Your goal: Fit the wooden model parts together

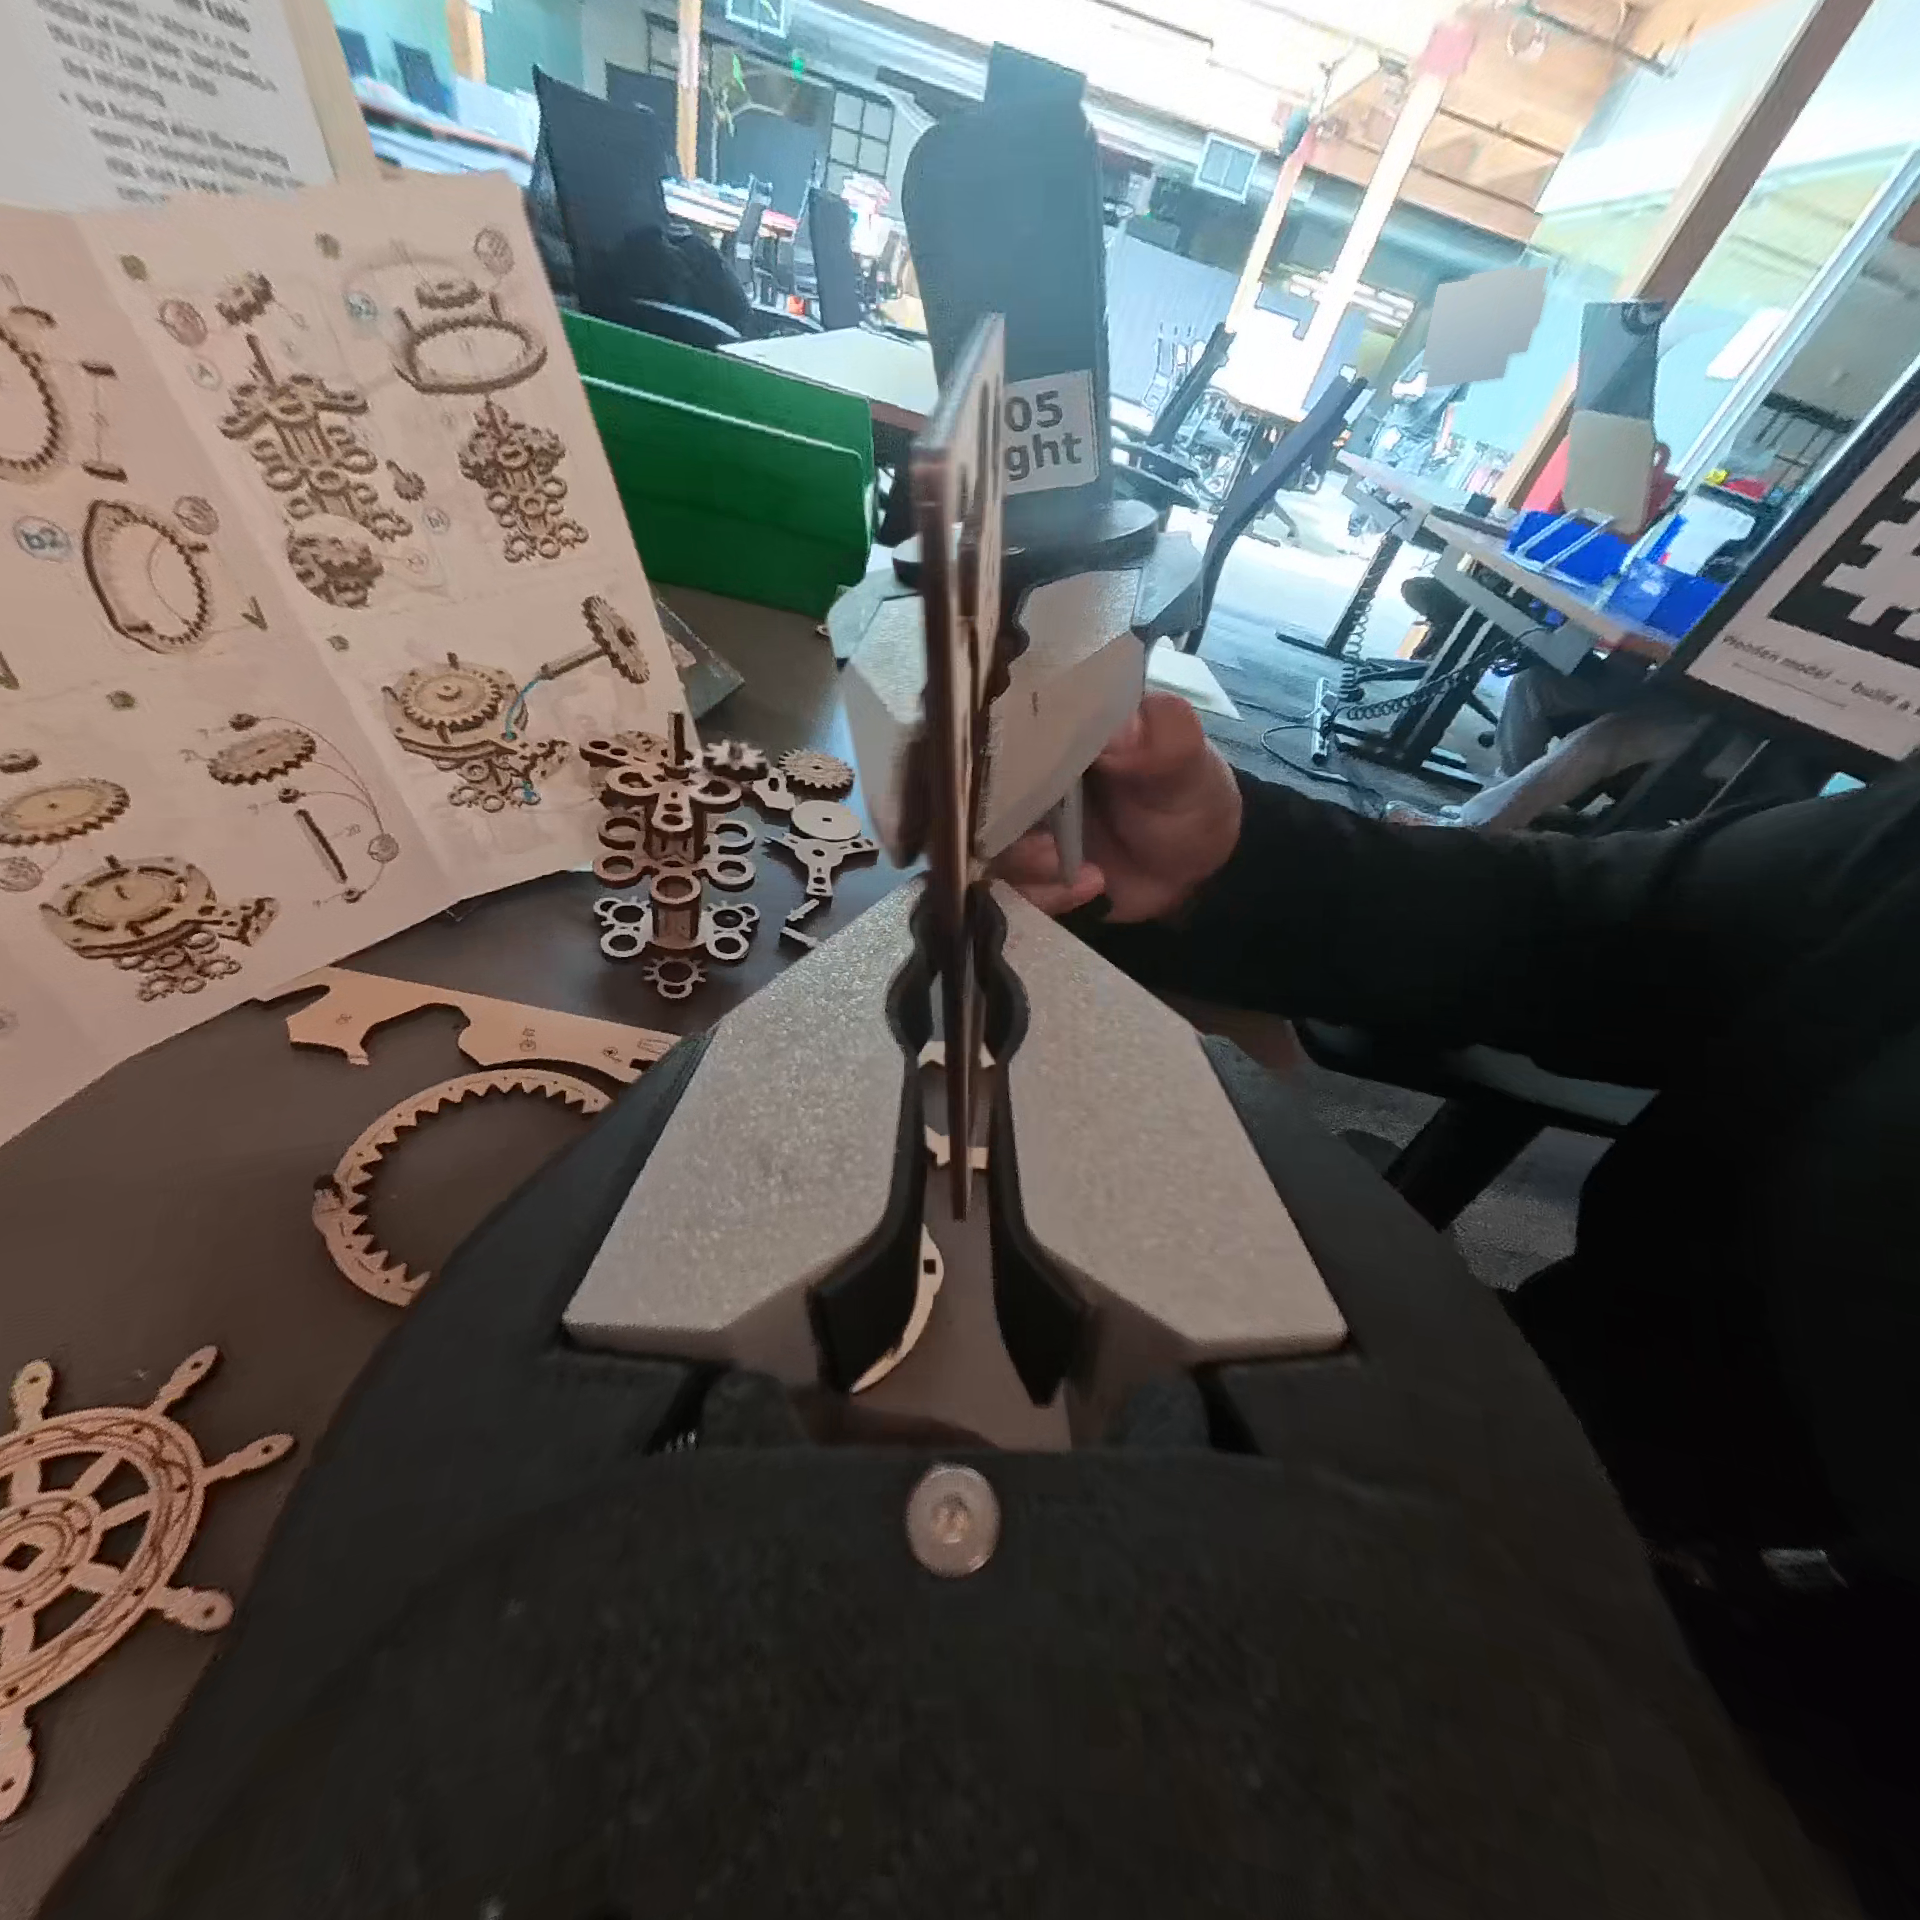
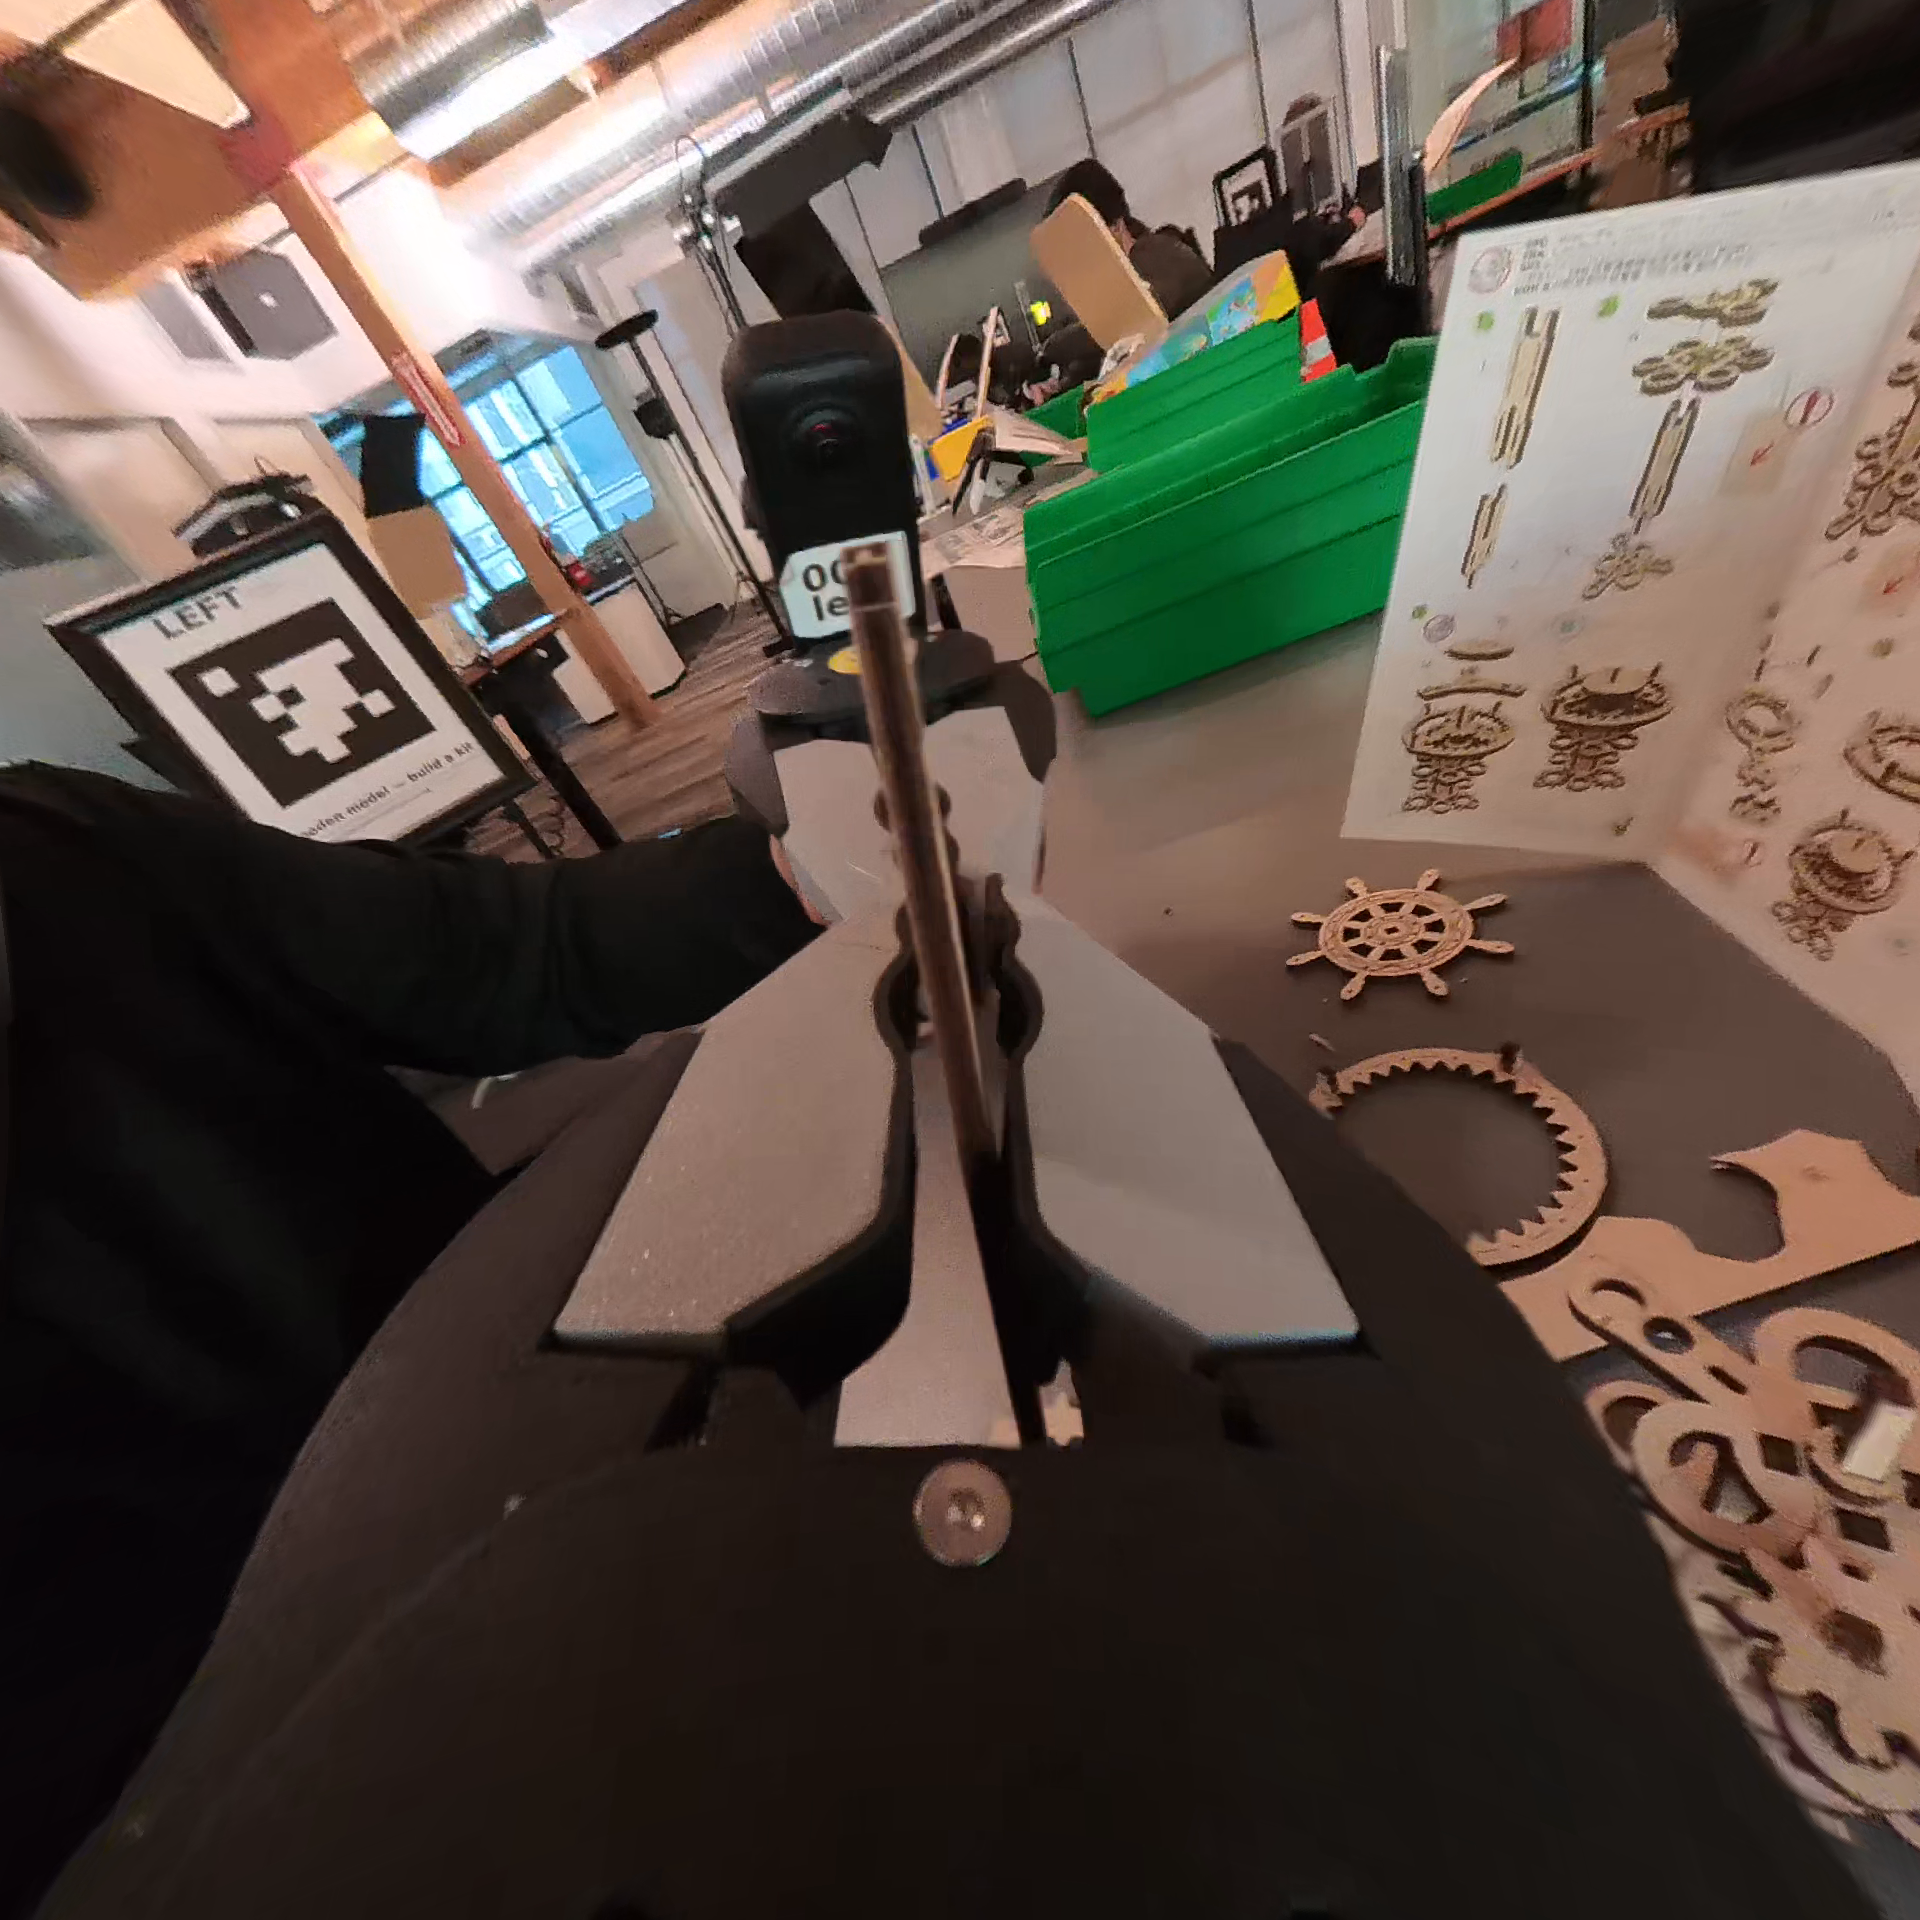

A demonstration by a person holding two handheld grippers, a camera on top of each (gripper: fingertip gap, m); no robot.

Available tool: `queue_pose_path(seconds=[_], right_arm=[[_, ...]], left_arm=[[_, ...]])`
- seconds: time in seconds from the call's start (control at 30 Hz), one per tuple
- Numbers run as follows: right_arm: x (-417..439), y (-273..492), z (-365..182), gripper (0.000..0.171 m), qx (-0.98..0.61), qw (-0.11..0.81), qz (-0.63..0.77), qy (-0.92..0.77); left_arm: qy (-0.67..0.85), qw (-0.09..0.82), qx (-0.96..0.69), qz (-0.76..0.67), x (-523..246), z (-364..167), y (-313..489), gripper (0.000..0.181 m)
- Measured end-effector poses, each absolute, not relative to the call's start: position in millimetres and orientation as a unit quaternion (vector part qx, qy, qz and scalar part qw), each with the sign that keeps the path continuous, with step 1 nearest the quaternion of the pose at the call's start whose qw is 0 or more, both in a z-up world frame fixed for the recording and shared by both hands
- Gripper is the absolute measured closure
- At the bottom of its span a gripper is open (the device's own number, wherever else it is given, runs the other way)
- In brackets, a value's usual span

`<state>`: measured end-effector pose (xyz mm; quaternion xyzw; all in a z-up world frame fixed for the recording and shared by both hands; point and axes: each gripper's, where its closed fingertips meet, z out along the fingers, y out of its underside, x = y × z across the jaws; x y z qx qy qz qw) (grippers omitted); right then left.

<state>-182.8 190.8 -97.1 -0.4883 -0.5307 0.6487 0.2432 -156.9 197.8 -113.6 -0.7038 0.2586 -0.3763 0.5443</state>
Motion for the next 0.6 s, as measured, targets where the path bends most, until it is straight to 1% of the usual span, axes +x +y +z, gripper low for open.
queue_pose_path(seconds=[0.07, 0.1, 0.23, 0.37, 0.53, 0.6], right_arm=[[-185, 197, -98, 0.153, -0.497, 0.269, 0.633, -0.528], [-185, 201, -100, 0.150, -0.503, 0.280, 0.622, -0.531], [-186, 208, -108, 0.147, -0.518, 0.308, 0.582, -0.545], [-188, 211, -110, 0.143, -0.531, 0.299, 0.584, -0.536], [-190, 220, -117, 0.132, -0.554, 0.310, 0.560, -0.532], [-191, 220, -119, 0.130, -0.562, 0.308, 0.550, -0.536]], left_arm=[[0.259, 0.550, -0.704, -0.367, -159, -111, 198, 0.180], [0.255, 0.548, -0.708, -0.365, -160, -112, 199, 0.180], [0.221, 0.515, -0.723, -0.405, -164, -117, 201, 0.181], [0.219, 0.516, -0.727, -0.397, -164, -120, 201, 0.181], [0.200, 0.511, -0.736, -0.396, -163, -125, 206, 0.180], [0.212, 0.519, -0.738, -0.375, -164, -127, 207, 0.181]])
